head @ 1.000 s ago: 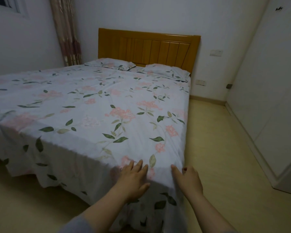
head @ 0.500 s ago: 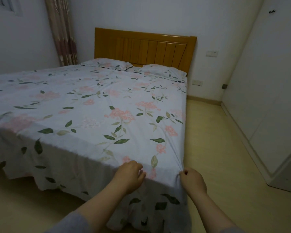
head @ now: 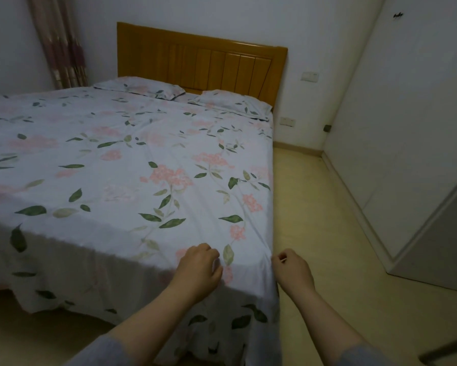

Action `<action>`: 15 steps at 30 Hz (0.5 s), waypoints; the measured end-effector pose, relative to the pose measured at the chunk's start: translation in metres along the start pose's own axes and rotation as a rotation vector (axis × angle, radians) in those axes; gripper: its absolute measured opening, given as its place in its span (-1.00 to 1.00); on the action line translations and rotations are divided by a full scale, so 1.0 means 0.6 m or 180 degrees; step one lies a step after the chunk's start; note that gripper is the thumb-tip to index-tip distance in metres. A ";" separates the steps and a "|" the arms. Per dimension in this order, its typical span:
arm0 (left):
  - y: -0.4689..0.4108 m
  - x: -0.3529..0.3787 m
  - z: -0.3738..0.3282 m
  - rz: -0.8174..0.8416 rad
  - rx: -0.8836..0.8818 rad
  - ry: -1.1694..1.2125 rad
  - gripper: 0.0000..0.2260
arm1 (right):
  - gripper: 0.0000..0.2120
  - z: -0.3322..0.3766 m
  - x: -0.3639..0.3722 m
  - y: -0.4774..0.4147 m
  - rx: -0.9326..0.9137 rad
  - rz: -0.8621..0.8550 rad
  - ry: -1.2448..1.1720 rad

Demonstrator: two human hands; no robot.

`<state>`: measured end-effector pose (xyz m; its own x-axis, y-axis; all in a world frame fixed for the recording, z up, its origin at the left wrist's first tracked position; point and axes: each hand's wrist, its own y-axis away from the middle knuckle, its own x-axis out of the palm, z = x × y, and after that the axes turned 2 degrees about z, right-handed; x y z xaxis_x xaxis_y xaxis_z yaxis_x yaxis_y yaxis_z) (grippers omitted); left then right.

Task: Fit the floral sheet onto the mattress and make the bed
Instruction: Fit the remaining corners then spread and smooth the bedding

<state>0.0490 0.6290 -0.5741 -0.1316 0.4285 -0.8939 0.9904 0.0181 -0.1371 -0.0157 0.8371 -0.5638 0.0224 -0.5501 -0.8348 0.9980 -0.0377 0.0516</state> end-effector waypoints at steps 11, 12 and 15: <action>-0.085 0.053 -0.102 0.0095 -0.0175 -0.0450 -0.58 | -0.80 -0.083 -0.062 -0.099 -0.0507 0.0088 0.0009; -0.095 0.060 -0.114 0.0080 -0.0253 -0.0498 -0.56 | -0.78 -0.090 -0.069 -0.113 -0.0564 0.0166 0.0011; -0.125 0.078 -0.144 0.0026 -0.0622 -0.0602 -0.52 | -0.74 -0.101 -0.088 -0.163 -0.0958 0.0436 0.0188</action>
<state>-0.0280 0.7258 -0.5689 -0.1111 0.2533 -0.9610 0.9785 0.1971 -0.0611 -0.1107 0.9202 -0.5580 0.1521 -0.4835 -0.8620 0.9582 0.2861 0.0086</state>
